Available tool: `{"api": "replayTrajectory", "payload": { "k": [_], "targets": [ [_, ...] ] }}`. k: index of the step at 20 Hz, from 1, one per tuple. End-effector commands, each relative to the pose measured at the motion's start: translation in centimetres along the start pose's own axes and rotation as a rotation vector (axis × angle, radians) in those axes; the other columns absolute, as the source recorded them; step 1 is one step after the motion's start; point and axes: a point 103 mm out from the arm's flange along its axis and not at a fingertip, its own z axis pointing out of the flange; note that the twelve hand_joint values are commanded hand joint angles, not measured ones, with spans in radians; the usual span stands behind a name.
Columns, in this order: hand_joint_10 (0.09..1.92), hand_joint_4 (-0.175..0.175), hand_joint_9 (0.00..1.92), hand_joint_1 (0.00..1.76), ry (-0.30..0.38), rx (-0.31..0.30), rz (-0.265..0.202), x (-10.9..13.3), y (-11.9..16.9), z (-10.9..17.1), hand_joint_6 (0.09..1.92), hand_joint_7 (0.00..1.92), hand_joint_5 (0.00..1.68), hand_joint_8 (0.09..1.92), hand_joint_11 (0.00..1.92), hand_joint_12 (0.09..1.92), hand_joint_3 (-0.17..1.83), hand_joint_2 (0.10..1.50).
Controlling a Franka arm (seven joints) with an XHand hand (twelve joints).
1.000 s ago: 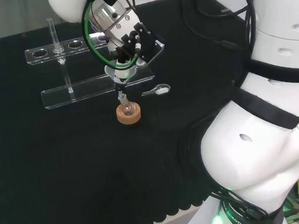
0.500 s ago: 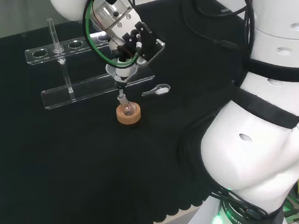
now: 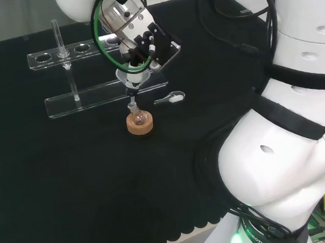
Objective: Place the funnel on the round-bottom flask.
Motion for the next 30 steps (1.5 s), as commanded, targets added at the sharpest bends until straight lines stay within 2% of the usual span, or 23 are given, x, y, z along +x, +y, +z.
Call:
{"api": "replayTrajectory", "payload": {
  "k": [1,14,20,30],
  "targets": [
    [0.56,-0.026,0.99,0.66,-0.006,0.011,-0.005,0.1,0.1,0.4,0.67,0.57,0.49,0.76,0.53,1.26,0.48,0.78],
    [0.57,-0.026,0.99,0.66,-0.011,0.024,0.017,-1.2,-0.2,0.8,0.67,0.57,0.49,0.77,0.53,1.26,0.48,0.78],
    [0.57,-0.026,0.99,0.66,0.003,0.023,0.004,-1.4,-0.2,1.0,0.67,0.57,0.49,0.77,0.52,1.26,0.48,0.78],
    [0.57,-0.026,0.98,0.66,-0.02,0.03,-0.012,0.6,0.3,0.9,0.67,0.57,0.48,0.77,0.52,1.26,0.48,0.78]
  ]
}}
